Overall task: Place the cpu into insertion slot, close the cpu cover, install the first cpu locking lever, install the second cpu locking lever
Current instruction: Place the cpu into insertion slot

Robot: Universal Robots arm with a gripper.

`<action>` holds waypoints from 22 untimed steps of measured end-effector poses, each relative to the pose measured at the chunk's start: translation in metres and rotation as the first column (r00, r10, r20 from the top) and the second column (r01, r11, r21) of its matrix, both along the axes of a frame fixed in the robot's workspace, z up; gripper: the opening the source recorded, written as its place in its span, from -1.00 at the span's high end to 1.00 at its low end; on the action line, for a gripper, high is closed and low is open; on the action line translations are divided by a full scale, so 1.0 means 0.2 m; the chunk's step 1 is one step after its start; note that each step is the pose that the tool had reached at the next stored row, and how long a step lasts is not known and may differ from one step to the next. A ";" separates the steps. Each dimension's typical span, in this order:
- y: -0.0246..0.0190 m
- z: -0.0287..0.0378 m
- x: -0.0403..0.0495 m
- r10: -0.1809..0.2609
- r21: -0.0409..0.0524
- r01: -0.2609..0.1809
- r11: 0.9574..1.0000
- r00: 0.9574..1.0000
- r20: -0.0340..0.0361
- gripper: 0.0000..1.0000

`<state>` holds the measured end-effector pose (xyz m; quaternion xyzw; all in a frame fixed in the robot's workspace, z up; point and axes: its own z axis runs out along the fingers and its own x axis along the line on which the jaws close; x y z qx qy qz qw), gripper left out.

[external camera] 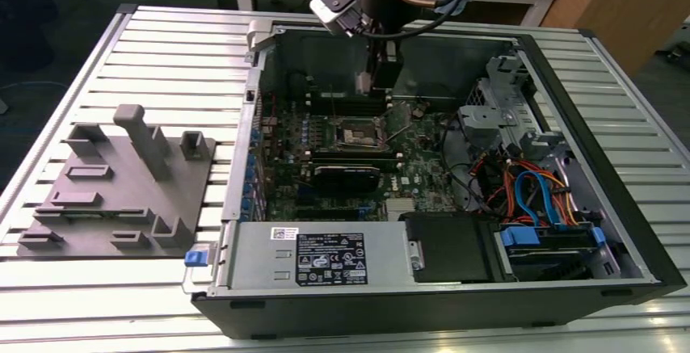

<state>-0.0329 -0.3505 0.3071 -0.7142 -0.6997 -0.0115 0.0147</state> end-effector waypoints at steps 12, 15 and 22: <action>-0.002 -0.105 -0.002 0.057 0.000 -0.057 0.998 0.998 0.005 -0.08; -0.002 -0.125 -0.007 0.057 -0.001 -0.057 0.998 0.998 0.015 -0.08; -0.002 -0.188 -0.009 0.045 -0.001 -0.045 0.999 0.999 0.019 -0.08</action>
